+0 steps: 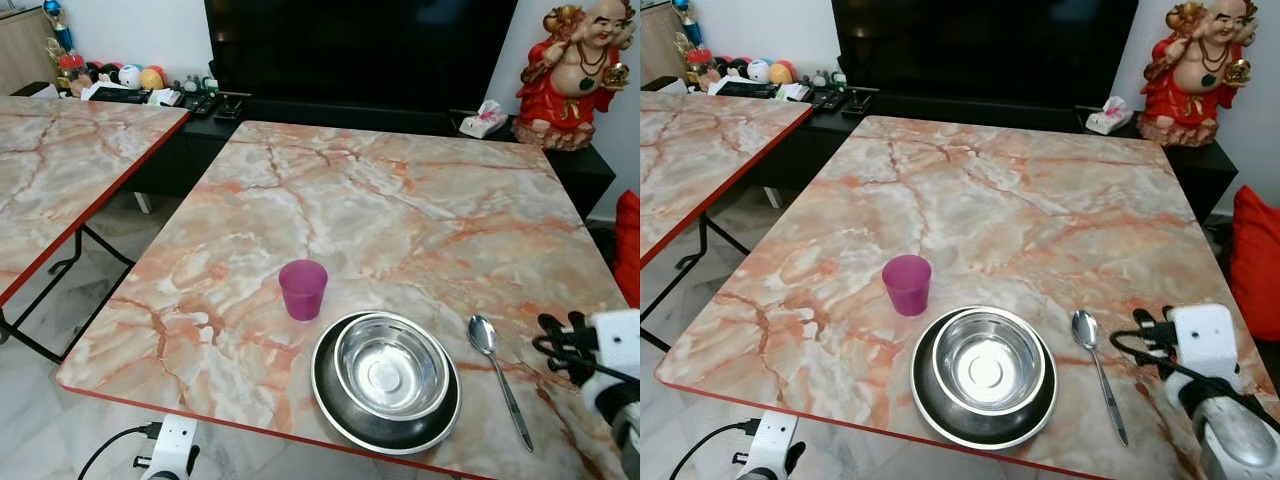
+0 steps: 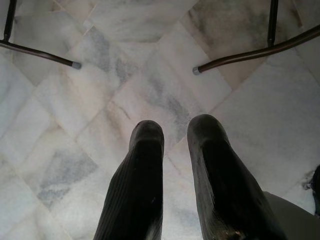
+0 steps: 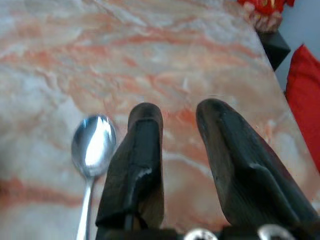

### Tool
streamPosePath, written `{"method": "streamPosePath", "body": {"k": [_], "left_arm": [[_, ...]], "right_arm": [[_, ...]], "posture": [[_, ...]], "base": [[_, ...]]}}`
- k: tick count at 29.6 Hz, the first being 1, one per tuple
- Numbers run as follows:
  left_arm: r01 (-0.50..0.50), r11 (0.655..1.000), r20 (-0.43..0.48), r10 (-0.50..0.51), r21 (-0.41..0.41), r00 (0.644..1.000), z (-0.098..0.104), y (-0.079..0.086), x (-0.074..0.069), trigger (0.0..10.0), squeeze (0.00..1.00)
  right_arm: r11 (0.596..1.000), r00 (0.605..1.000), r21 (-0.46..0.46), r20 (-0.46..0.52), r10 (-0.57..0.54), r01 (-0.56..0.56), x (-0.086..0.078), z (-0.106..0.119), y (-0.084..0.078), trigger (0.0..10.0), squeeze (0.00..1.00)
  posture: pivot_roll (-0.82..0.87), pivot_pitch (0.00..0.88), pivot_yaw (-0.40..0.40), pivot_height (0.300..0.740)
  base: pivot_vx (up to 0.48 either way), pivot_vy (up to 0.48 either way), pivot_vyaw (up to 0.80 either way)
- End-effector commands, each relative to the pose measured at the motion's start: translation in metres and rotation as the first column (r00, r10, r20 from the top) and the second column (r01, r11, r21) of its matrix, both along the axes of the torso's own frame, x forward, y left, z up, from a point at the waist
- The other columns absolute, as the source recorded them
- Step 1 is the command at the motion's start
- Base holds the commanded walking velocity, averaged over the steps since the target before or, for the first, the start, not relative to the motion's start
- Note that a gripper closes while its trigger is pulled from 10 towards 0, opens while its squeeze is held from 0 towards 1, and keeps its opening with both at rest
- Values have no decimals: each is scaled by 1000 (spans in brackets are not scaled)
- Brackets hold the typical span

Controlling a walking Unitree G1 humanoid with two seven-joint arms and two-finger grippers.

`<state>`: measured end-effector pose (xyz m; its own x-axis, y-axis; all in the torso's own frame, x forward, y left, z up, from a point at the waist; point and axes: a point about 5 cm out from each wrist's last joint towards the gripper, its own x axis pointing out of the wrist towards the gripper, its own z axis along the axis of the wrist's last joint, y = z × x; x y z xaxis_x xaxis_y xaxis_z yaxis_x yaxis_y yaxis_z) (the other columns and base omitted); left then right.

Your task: Setting the table

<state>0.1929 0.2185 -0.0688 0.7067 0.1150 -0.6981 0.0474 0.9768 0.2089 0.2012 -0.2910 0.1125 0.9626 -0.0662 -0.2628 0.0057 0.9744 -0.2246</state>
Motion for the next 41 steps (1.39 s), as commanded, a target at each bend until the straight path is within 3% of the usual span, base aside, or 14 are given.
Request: {"method": "streamPosePath", "body": {"k": [1, 5, 8, 20, 34, 41], "left_arm": [[7, 1000, -21, -7, 8, 1000, -2, 3, -4, 10000, 0], [11, 1000, -19, -10, 7, 1000, -2, 2, -3, 10000, 0], [13, 1000, -17, -13, 7, 1000, -1, 2, -3, 10000, 0], [15, 1000, -17, -15, 9, 1000, -1, 2, -3, 10000, 0], [12, 1000, -1, -12, 11, 1000, 0, 1, -2, 10000, 0], [14, 1000, 4, -14, 11, 1000, 0, 1, -1, 10000, 0]], "right_arm": [[999, 1000, 32, 7, -3, 3, -6, -2, -8, 10000, 0], [997, 995, 19, -64, 75, -74, -24, -22, -11, 10000, 0], [990, 990, 82, -73, 118, -112, -32, -29, -7, 10000, 0], [986, 976, 70, -145, 160, -151, -44, -55, -1, 10000, 0], [998, 997, 58, -67, 38, -34, -48, -66, -13, 10000, 0], [996, 997, 73, -55, 63, -59, -49, -66, -12, 10000, 0]], "posture": [[40, 0, 8, 740], [38, 0, 12, 740], [35, 0, 13, 740], [38, 0, 11, 740], [41, 0, 6, 740], [39, 2, 7, 740]], "base": [[0, 0, 0], [0, 0, 0], [0, 0, 0], [0, 0, 0], [0, 0, 0], [0, 0, 0]]}}
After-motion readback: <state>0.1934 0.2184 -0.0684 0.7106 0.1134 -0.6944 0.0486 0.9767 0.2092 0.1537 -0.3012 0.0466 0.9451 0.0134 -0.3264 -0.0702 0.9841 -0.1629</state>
